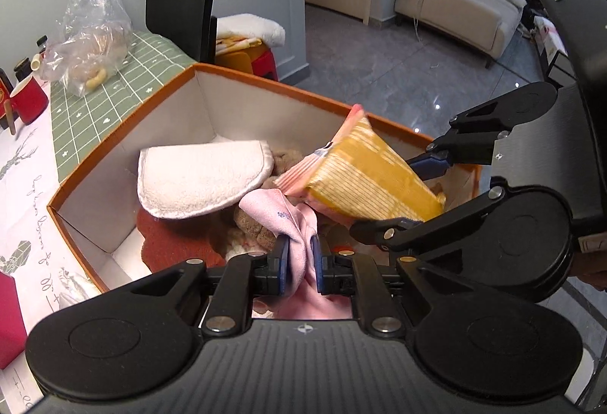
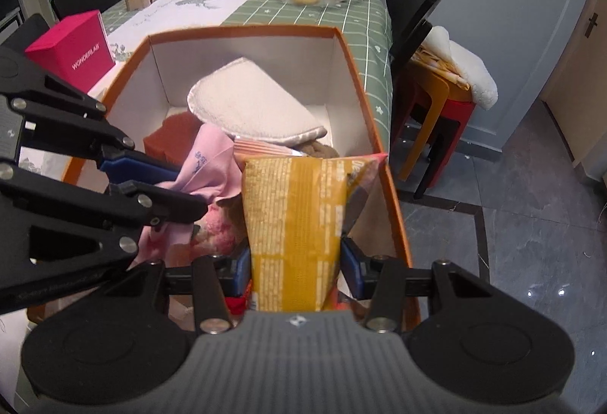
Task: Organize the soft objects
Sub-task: 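Open both grippers to release cloth and packet in the box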
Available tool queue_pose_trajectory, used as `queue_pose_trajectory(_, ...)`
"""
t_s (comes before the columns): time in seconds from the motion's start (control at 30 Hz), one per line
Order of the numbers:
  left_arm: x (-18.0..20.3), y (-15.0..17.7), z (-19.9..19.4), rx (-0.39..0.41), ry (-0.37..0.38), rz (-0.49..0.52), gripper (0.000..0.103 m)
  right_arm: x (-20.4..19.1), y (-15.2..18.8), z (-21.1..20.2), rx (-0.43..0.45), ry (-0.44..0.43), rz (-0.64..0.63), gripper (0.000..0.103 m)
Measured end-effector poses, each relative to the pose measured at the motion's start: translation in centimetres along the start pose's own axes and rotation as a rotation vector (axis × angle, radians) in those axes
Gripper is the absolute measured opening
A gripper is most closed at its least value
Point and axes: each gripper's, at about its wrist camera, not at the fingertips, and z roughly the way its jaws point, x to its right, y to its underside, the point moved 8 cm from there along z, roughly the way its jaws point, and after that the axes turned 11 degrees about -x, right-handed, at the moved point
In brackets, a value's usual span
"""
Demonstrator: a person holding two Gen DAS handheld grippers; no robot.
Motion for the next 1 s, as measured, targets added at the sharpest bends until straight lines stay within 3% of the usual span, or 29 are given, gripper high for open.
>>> queue_pose_trajectory(0.2,0.3,0.2,0.7,-0.017,-0.036,0.027,0.018,-0.5,0.2,0.9,-0.025,0.038,-0.047,0.047)
queue_pose_trajectory(0.3,0.2,0.0,0.3,-0.004,-0.037,0.024,0.028,-0.3,0.3,0.7,-0.031,0.033,-0.042,0.049)
queue_pose_trajectory(0.37,0.0,-0.2,-0.2,0.015,-0.038,0.020,0.041,-0.3,0.4,0.4,-0.023,0.030,-0.033,0.055)
queue_pose_trajectory(0.43,0.0,-0.3,-0.7,0.026,-0.033,0.017,0.045,-0.2,0.5,0.1,-0.015,0.028,-0.024,0.056)
queue_pose_trajectory(1.0,-1.9,0.4,-6.5,0.120,-0.047,0.006,0.046,-2.5,-0.7,-5.1,0.050,0.078,-0.047,0.058)
